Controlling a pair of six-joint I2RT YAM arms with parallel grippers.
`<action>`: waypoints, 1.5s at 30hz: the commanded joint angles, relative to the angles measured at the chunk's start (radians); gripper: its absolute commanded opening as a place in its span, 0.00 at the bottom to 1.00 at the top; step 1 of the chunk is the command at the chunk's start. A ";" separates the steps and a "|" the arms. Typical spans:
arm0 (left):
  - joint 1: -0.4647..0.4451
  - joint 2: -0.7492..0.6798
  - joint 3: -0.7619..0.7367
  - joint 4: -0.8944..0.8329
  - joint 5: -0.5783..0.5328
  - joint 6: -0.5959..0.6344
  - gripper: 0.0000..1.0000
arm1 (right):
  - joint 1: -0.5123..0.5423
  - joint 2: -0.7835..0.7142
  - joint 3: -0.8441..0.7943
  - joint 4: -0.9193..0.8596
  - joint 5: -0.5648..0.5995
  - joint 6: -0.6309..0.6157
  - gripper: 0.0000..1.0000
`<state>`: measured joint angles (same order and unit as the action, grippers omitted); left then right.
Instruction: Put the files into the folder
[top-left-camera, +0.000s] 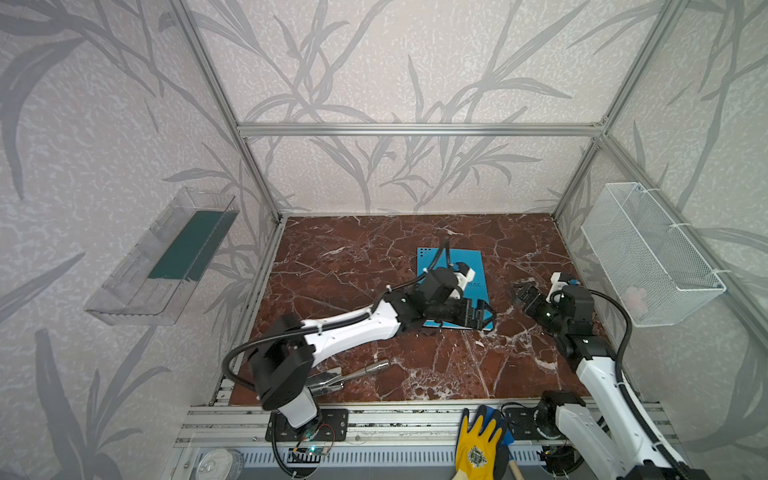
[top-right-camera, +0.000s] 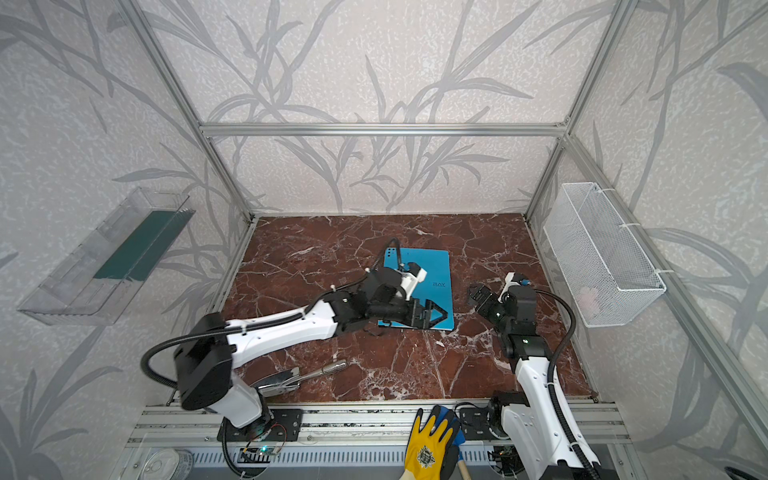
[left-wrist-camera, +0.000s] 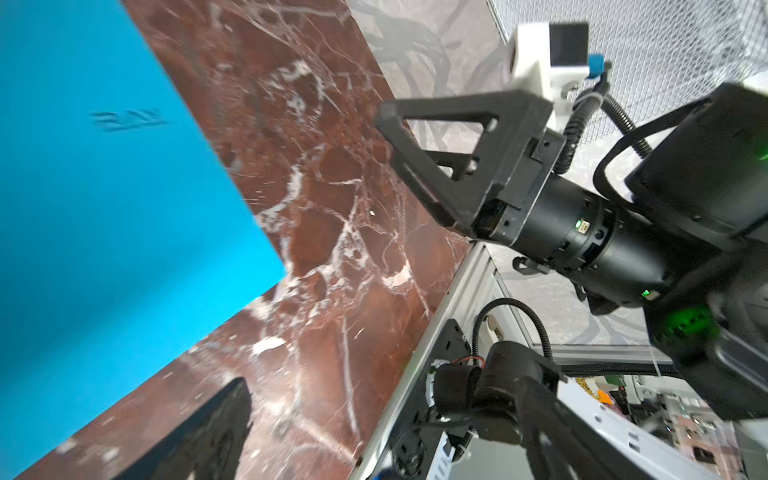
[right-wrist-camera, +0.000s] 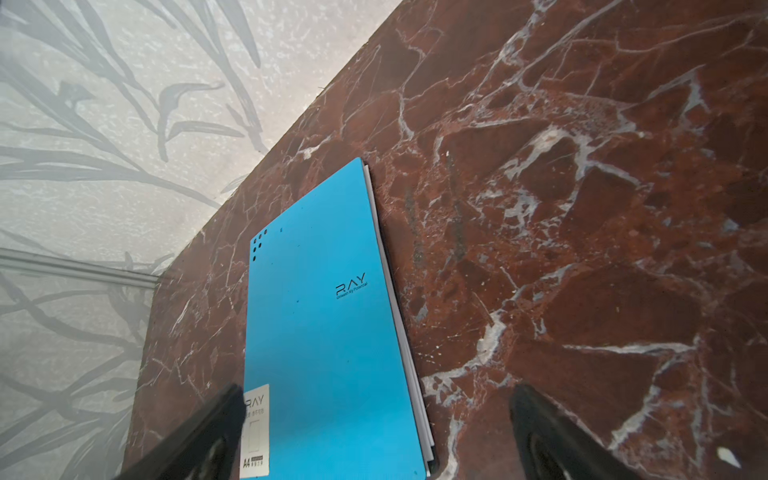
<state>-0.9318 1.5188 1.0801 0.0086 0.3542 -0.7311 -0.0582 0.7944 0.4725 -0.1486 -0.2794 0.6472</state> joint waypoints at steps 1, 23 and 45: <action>0.125 -0.233 -0.191 -0.001 -0.101 0.025 0.99 | 0.000 -0.004 -0.015 0.046 -0.094 -0.042 0.99; 0.737 -0.499 -0.599 0.044 -1.069 0.312 0.99 | 0.000 0.264 -0.064 0.545 0.154 -0.430 0.99; 0.931 0.028 -0.771 1.039 -0.685 0.638 0.99 | 0.014 0.746 -0.276 1.389 0.171 -0.593 0.99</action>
<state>-0.0219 1.5864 0.2607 1.0248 -0.3786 -0.1001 -0.0563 1.4929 0.2237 1.0435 -0.0685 0.1013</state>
